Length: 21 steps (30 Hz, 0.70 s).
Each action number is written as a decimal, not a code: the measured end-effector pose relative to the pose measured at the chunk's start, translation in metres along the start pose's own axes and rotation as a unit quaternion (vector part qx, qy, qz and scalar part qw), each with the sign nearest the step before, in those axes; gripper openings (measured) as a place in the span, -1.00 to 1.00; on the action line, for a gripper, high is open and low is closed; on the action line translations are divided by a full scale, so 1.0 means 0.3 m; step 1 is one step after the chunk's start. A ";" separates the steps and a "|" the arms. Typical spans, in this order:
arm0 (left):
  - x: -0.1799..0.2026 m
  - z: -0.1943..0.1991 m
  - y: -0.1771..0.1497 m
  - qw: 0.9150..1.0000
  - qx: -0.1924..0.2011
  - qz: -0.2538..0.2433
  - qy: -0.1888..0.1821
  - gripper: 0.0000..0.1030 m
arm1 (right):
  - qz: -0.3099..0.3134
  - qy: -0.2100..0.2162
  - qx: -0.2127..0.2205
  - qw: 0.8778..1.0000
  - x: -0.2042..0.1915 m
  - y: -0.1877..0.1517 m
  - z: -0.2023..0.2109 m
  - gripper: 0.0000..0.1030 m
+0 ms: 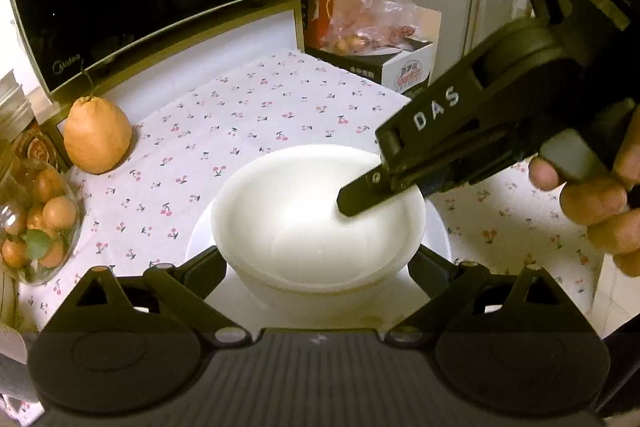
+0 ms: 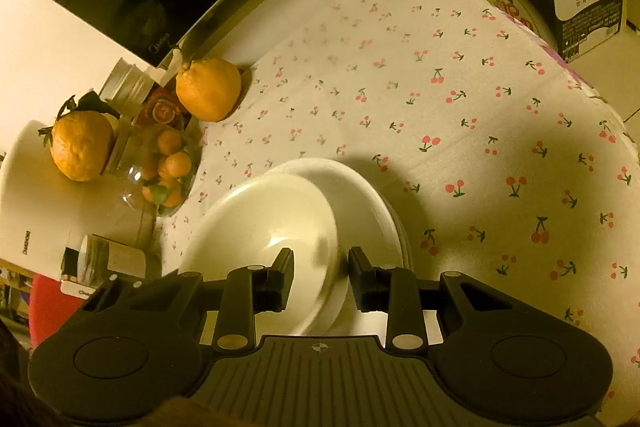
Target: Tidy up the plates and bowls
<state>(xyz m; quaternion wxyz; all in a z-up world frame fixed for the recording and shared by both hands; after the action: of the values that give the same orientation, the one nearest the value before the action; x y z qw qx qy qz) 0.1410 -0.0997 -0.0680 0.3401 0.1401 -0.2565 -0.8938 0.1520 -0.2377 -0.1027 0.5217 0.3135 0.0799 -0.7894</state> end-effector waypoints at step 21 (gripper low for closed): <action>-0.018 -0.025 -0.031 0.999 -0.020 0.024 -0.008 0.99 | 0.017 -0.014 0.005 1.000 -0.018 0.007 -0.008 -0.38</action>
<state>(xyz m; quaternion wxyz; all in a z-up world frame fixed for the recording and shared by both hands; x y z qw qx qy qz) 0.1430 -0.0929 -0.0790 0.3626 0.1199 -0.2443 -0.8913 0.1563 -0.2334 -0.1010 0.5344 0.3063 0.0630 -0.7852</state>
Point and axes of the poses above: each gripper's, at about its wrist camera, not at the fingertips, and z roughly against the way its jaws point, x to its right, y to its top, the point moved 4 cm from there along -z, roughly the way its jaws point, and after that the axes turned 9 degrees about -x, right-handed, at the moved point
